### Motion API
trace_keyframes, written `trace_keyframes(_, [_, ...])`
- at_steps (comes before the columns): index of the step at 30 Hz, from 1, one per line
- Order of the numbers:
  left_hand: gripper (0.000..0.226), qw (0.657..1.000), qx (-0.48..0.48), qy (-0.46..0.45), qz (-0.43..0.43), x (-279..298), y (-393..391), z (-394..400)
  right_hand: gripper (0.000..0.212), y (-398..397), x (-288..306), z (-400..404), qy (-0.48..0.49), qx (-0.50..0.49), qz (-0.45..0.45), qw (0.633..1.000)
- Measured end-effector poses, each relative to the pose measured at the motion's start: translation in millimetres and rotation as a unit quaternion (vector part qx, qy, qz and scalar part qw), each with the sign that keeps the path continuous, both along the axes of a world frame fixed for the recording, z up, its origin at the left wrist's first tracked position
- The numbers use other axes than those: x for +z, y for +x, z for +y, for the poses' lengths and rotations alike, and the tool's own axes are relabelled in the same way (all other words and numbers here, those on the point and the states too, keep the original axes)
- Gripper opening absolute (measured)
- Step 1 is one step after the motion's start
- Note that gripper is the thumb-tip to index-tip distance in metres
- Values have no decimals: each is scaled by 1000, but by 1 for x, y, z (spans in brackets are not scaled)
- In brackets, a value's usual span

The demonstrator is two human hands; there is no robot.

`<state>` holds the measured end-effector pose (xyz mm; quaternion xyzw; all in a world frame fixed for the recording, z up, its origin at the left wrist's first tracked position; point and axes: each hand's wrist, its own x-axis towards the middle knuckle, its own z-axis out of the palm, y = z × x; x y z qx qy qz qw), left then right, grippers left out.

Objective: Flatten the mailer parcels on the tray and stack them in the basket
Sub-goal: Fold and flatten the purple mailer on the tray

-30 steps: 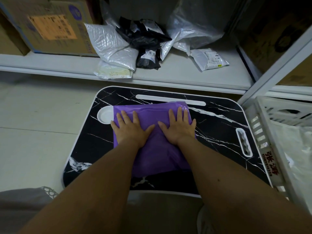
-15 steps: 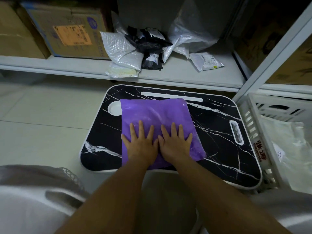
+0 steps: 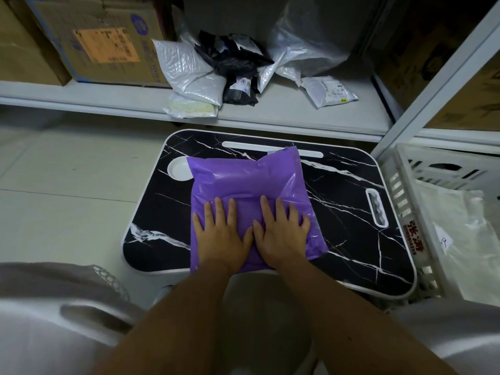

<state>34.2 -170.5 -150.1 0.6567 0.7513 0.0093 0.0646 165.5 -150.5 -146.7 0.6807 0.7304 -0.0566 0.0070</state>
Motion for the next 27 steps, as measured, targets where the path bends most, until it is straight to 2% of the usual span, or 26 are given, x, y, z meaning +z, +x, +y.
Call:
trace_keyframes(3, [76,998,-10,55,21,7,-4,20,59,1,7,18,32,46,-45,997])
trace_keyframes(8, [46,997,-36,51,41,20,-2,52,39,-13,7,44,93,100,-34,990])
trace_keyframes(10, [46,998,-49,30,19,14,-5,58,49,-15,1,53,51,131,-12,990])
trace_keyframes(14, [65,999,-29,-21,-3,4,-20,69,56,-6,-6,70,-5,128,-8,992])
trace_keyframes(18, [67,998,31,-49,-25,1,-24,70,62,-4,-6,74,-56,67,-1,996])
trace_keyframes(23, [78,993,109,-22,-37,-3,-29,63,76,-4,-6,71,-63,-2,17,998])
trace_keyframes(27, [76,990,128,-22,-47,-5,-29,61,75,-1,-8,68,-59,-44,13,997])
